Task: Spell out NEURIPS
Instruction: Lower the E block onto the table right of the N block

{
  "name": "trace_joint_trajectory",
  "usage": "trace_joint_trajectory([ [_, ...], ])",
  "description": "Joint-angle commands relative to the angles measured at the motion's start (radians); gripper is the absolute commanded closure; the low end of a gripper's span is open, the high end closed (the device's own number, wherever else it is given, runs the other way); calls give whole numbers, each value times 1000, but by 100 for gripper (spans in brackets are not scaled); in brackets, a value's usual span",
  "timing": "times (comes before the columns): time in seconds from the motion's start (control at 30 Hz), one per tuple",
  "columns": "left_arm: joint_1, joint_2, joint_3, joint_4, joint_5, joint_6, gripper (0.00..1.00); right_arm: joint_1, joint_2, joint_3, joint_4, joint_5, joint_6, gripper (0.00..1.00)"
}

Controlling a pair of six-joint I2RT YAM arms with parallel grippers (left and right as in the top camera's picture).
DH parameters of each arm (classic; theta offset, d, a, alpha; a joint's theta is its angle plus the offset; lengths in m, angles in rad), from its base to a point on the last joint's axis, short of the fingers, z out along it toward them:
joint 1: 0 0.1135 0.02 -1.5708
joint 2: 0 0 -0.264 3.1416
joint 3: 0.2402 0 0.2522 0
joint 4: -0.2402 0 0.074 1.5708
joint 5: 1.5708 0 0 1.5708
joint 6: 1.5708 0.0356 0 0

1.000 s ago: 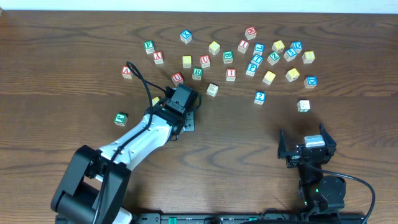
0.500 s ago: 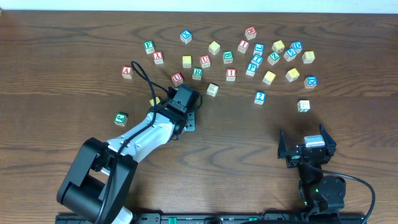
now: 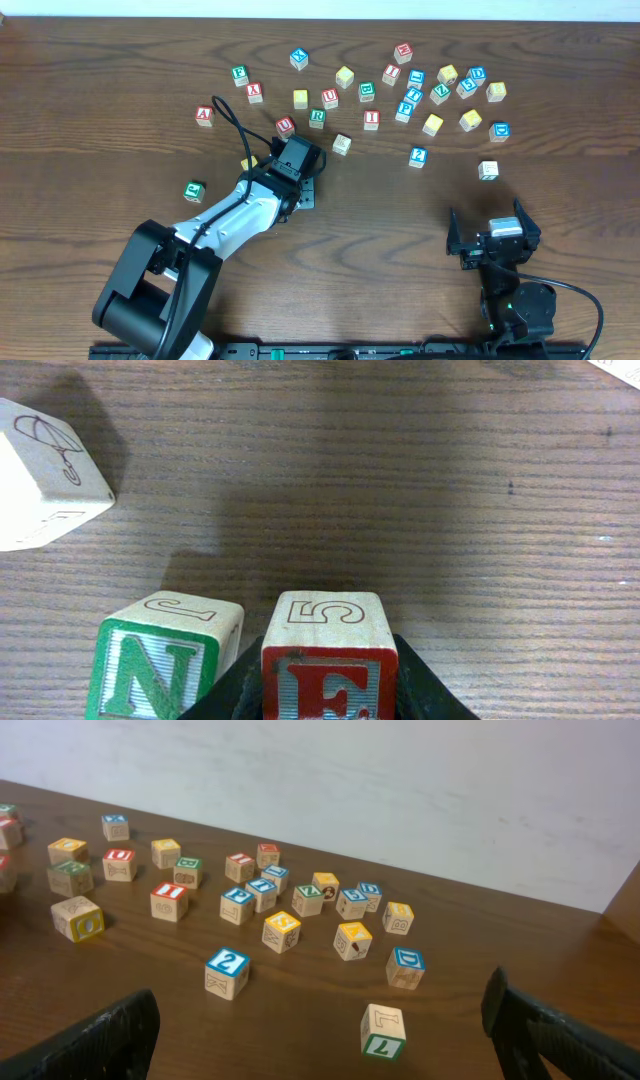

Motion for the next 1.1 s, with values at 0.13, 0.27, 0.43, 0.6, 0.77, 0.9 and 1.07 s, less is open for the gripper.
trace_joint_trajectory([
  [0.13,-2,13,-10,-3,-21,13,83,-9,-5,-2,-4,-1,-7,1],
  [0.27,-2,13,-10,-9,-21,13,83,-9,-5,-2,-4,-1,-7,1],
  [0.43,-2,13,-10,-12,-21,13,83,-9,-5,-2,-4,-1,-7,1],
  [0.6,-2,13,-10,-17,-21,13,83,-9,-5,-2,-4,-1,-7,1],
  [0.77,-2,13,-10,-23,-21,13,83,-9,-5,-2,-4,-1,-7,1],
  [0.9,-2,13,-10,-28,-21,13,83,-9,-5,-2,-4,-1,-7,1],
  [1.07,-2,13,-10,-27,-21,13,73,-9,-5,-2,-4,-1,-7,1],
])
